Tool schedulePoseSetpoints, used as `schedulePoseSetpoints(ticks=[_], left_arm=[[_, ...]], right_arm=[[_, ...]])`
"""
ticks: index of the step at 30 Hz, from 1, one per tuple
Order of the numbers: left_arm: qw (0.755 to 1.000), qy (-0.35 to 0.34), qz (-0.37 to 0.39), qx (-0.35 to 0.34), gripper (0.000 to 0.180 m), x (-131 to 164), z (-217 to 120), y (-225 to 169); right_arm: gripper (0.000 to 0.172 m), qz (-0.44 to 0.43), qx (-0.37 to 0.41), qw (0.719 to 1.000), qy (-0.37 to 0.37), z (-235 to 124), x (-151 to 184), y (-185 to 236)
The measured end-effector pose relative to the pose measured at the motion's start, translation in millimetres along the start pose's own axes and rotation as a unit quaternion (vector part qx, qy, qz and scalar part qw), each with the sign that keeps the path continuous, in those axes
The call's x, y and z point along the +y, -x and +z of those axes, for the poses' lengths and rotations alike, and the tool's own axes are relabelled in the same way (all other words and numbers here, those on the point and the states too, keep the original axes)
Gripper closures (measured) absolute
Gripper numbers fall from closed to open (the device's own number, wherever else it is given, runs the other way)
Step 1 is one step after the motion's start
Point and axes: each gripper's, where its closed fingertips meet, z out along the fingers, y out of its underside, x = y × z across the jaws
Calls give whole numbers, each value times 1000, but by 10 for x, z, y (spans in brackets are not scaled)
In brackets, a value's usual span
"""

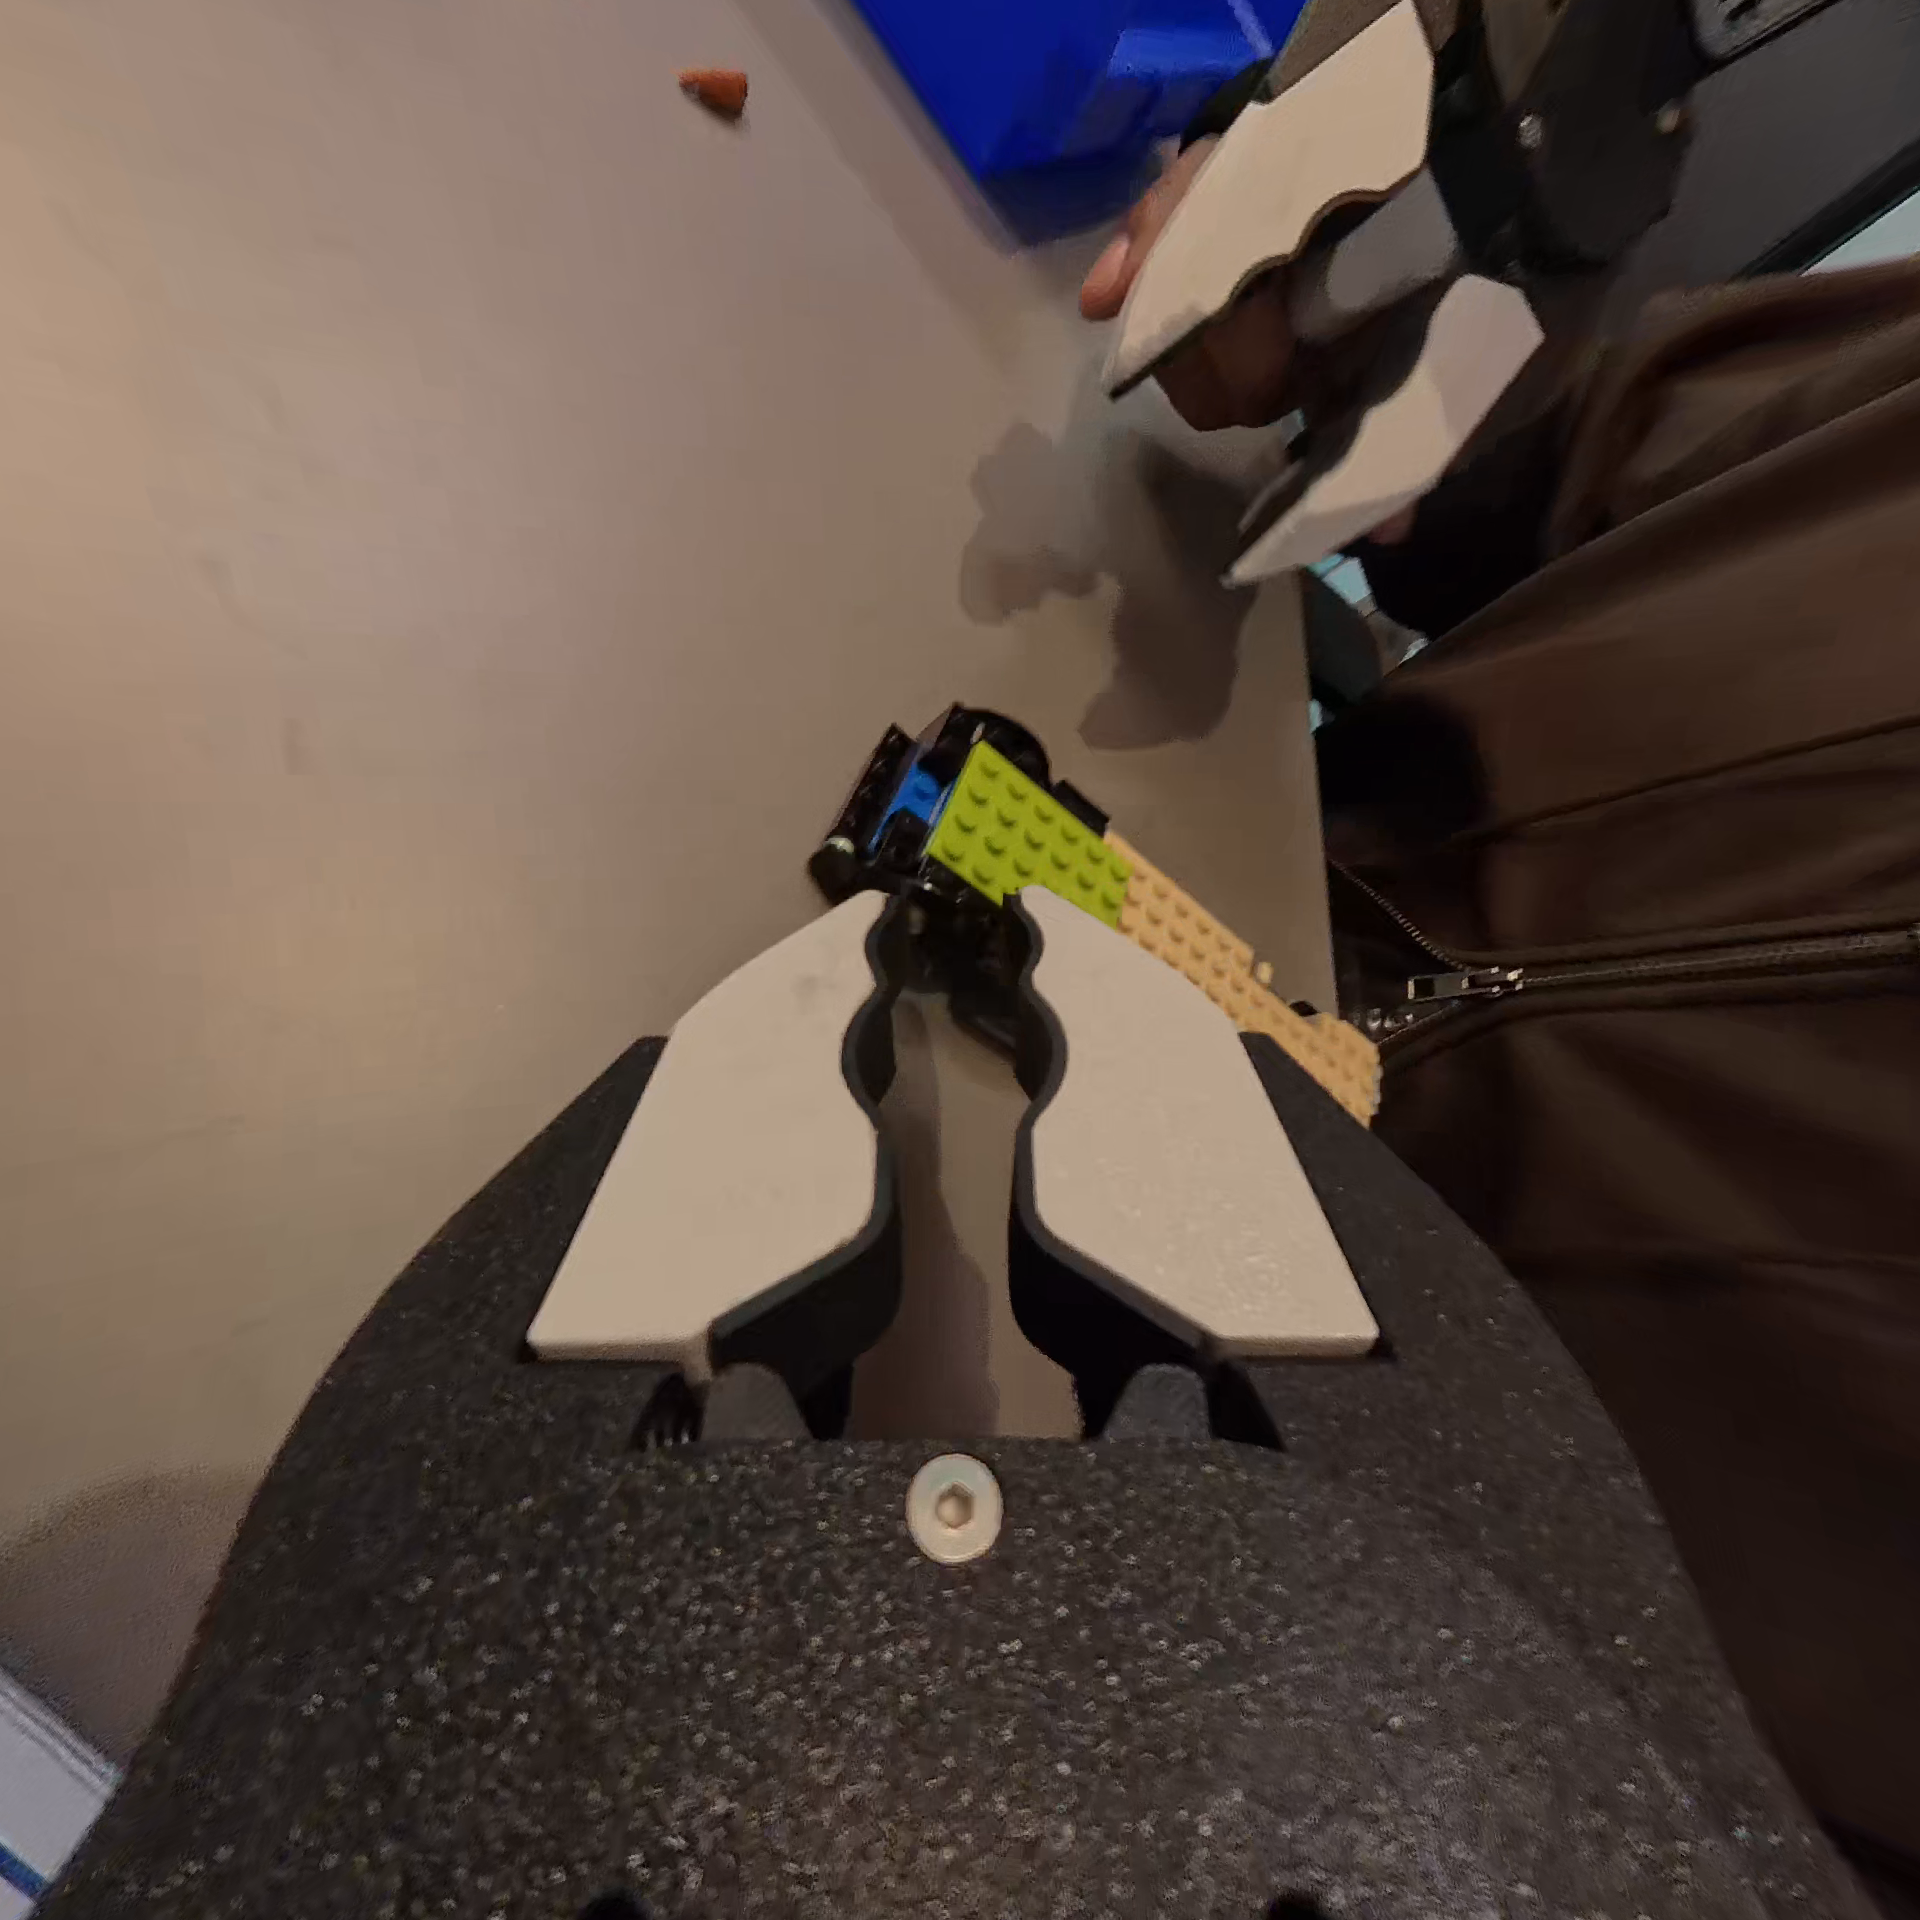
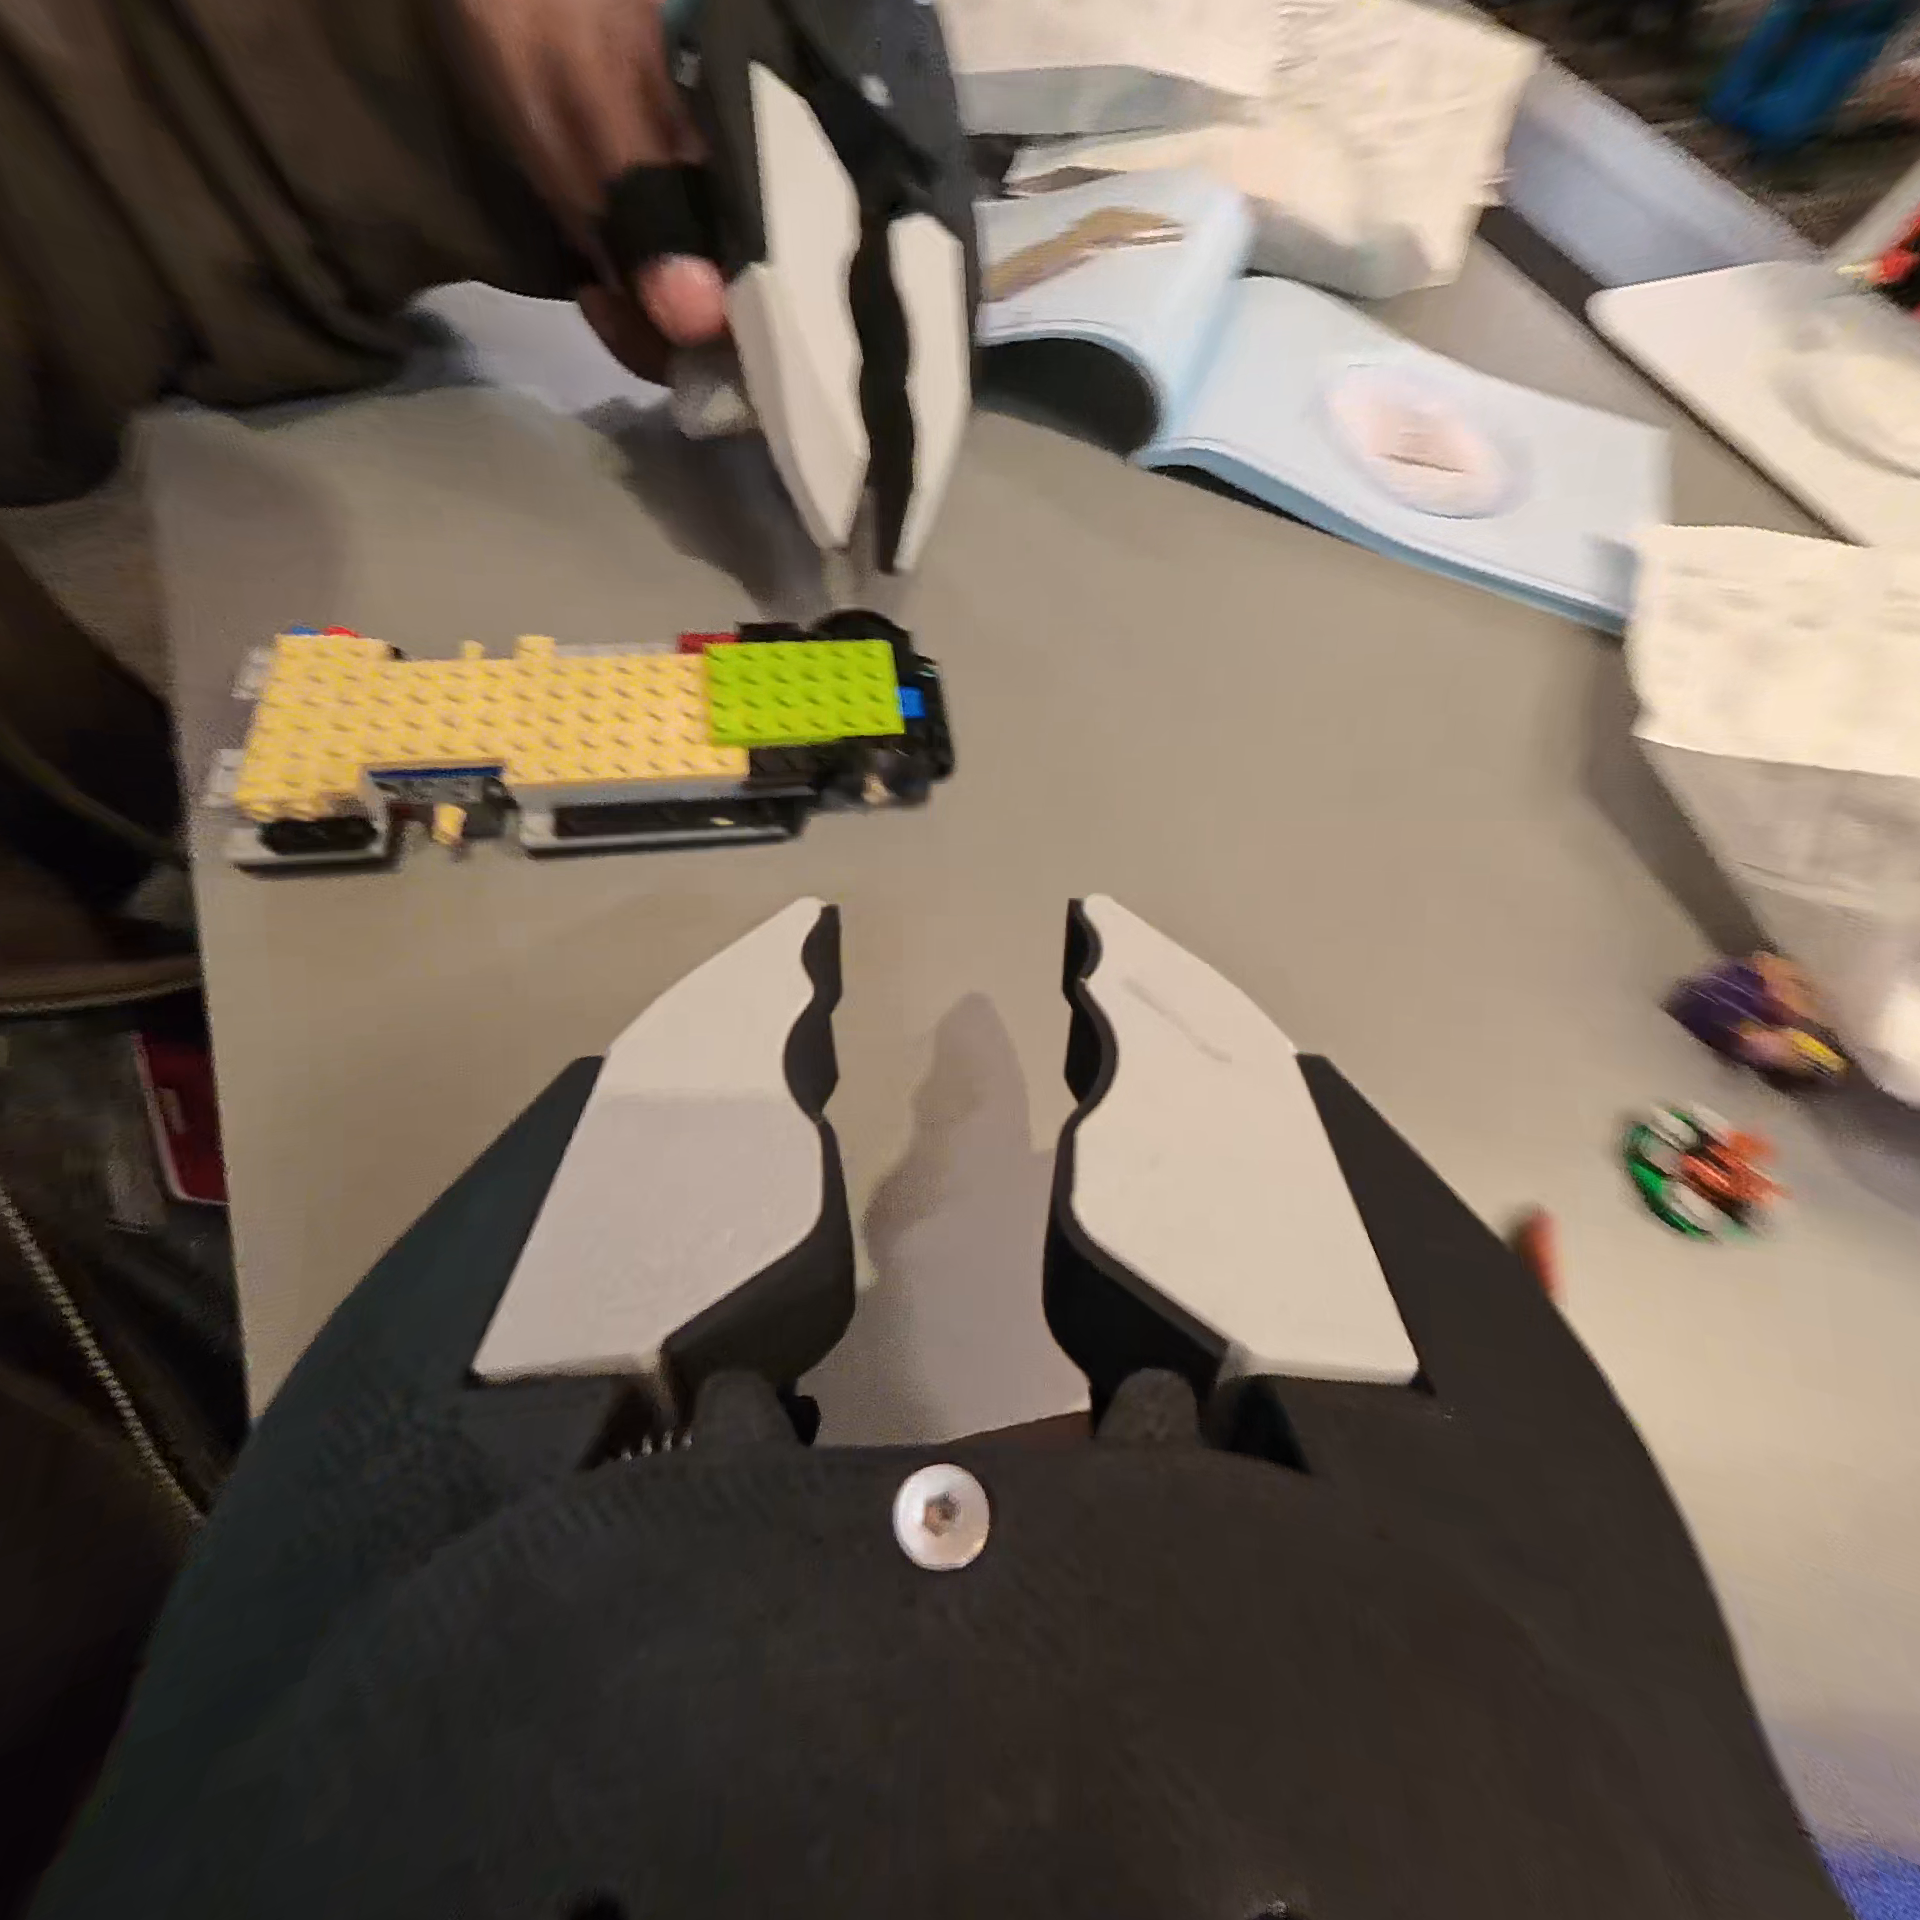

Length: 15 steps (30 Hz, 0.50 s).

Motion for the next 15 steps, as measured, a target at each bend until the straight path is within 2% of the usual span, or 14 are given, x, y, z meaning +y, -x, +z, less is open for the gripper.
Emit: schedulePoseSetpoints(ticks=[5,9,15], left_arm=[[1000,22,-1,-6,163,75,68,37],[1000,31,-5,-1,162,106,102,25],[999,34,-5,-1,161,101,144,4]], right_arm=[[119,-44,-64,997,27,464,-2,121],[117,-30,-111,992,47,643,-9,117],[131,-40,-154,985,65,706,19,208]])
